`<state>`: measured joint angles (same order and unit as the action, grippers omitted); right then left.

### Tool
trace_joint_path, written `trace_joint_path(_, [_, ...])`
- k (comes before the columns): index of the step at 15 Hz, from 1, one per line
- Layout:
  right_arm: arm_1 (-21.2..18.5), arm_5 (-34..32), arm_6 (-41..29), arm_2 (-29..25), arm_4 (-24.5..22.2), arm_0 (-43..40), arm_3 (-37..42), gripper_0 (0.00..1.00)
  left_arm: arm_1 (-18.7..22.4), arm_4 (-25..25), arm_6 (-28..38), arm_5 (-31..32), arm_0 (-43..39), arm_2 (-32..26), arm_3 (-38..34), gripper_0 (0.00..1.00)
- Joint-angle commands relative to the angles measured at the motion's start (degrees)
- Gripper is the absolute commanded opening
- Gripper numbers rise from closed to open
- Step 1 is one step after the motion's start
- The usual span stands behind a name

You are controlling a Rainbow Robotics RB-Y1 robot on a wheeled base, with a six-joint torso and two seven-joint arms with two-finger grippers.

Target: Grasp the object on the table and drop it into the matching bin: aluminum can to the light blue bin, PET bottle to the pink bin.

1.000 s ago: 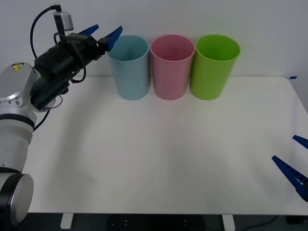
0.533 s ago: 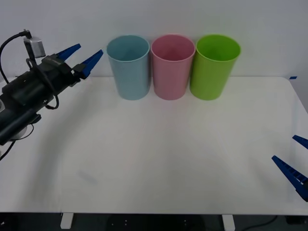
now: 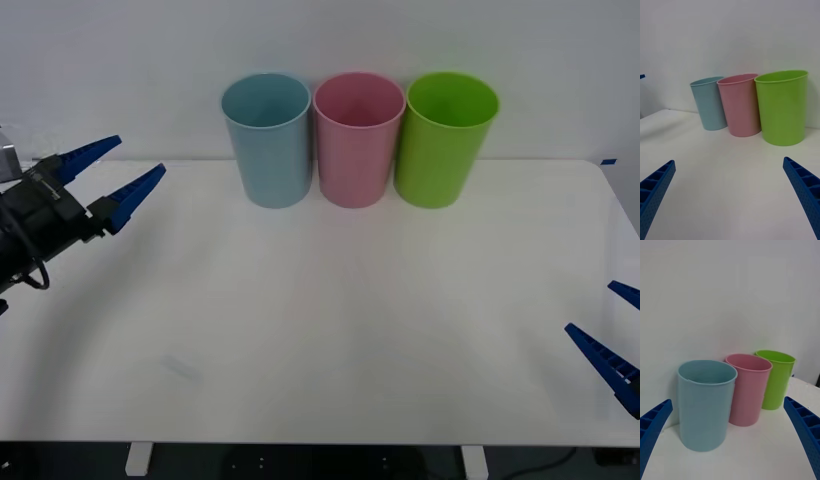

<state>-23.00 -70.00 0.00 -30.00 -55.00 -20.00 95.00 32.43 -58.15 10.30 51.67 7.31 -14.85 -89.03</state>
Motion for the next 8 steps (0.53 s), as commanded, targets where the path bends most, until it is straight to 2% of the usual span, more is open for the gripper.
trace_joint_path(1, [0.0, 0.0, 0.0, 0.0, 0.0, 0.0, 0.0, 1.0, 0.0, -0.04, -0.19, 3.44, -5.82, -4.22, -3.61, 1.0])
trace_joint_path(8, [0.0, 0.0, 0.0, 0.0, 0.0, 0.0, 0.0, 1.0, -0.09, 2.34, -1.07, 7.13, -17.07, -10.2, -10.2, 1.0])
